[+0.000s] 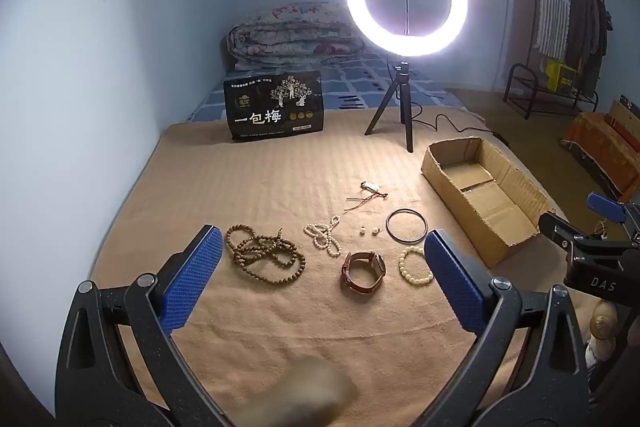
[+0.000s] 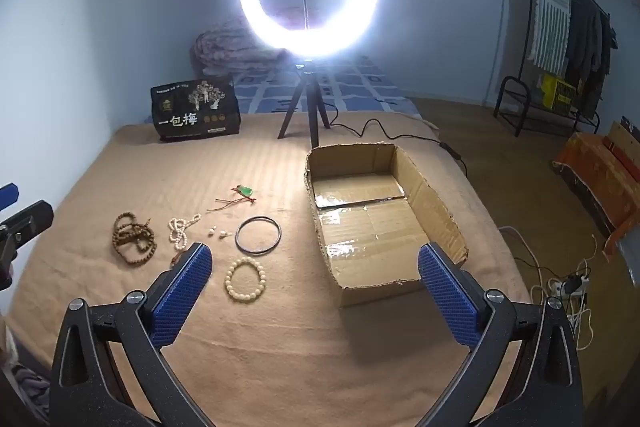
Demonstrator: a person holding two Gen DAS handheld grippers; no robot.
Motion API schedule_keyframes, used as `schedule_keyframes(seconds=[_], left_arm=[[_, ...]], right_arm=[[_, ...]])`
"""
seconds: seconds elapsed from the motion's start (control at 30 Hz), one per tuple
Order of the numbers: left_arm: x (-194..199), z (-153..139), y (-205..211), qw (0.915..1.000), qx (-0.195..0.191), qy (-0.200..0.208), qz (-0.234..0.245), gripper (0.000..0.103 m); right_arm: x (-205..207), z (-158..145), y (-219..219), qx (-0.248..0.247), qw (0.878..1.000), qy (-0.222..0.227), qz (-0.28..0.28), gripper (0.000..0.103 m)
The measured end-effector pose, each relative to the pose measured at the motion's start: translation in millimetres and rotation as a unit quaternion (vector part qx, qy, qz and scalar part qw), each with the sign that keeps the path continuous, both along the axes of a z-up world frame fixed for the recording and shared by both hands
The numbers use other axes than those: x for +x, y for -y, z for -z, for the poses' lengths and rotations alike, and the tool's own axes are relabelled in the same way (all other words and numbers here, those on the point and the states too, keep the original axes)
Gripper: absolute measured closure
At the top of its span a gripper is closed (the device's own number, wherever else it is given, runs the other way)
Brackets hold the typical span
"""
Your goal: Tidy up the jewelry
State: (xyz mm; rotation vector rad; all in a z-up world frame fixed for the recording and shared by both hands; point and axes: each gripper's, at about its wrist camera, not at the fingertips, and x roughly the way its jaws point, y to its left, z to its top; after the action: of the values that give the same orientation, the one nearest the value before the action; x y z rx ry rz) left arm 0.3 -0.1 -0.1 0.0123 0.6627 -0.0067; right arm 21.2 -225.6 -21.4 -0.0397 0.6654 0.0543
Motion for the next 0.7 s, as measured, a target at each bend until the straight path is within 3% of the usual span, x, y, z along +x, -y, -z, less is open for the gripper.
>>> schedule_keyframes(seconds=[0.7], left_arm=[[-2.4,-8.3,-0.2,0.9999,0.004,0.012,-0.001,0.000]], right_arm=[[-1.1,-0.5,-0.5,-0.009,1.000,-0.003,-0.002,0.001]])
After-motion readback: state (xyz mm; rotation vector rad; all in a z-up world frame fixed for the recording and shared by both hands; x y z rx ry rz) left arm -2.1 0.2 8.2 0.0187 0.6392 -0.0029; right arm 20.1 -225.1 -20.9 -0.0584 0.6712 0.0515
